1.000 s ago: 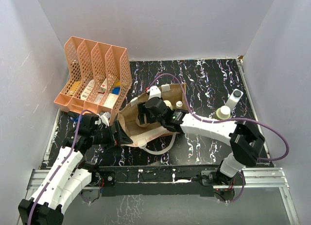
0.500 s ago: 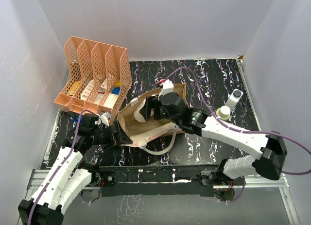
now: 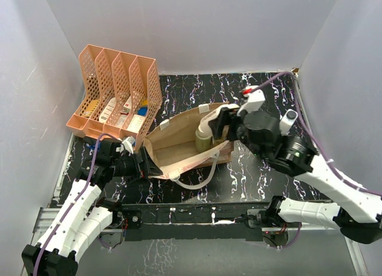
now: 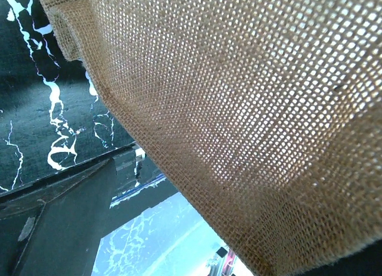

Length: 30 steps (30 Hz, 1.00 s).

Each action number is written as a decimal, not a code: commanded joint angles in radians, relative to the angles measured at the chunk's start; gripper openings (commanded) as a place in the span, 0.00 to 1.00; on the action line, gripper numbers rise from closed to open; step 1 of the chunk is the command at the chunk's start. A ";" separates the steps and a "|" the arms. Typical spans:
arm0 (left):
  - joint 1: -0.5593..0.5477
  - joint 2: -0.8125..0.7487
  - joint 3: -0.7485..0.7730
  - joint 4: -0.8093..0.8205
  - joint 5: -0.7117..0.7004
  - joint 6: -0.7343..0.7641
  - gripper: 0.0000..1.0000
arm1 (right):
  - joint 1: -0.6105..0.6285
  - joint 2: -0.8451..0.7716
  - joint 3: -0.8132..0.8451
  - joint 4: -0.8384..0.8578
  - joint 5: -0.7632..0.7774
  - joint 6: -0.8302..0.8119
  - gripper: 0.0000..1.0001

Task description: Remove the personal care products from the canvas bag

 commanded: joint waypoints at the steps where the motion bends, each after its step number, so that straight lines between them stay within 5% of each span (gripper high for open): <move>1: 0.000 0.009 0.032 -0.033 -0.016 0.017 0.96 | -0.005 -0.110 0.112 -0.090 0.180 -0.008 0.08; 8: -0.002 0.008 0.033 -0.029 -0.021 0.014 0.96 | -0.005 -0.197 0.108 -0.382 0.371 0.110 0.08; 13: 0.001 0.012 0.035 -0.032 -0.025 0.015 0.96 | -0.005 -0.201 0.006 -0.590 0.507 0.410 0.08; 24: 0.000 0.022 0.060 -0.024 -0.027 0.014 0.96 | -0.017 -0.144 -0.357 -0.451 0.603 0.721 0.08; 30: -0.001 0.023 0.068 -0.030 -0.030 0.016 0.96 | -0.209 -0.060 -0.433 -0.393 0.573 0.735 0.08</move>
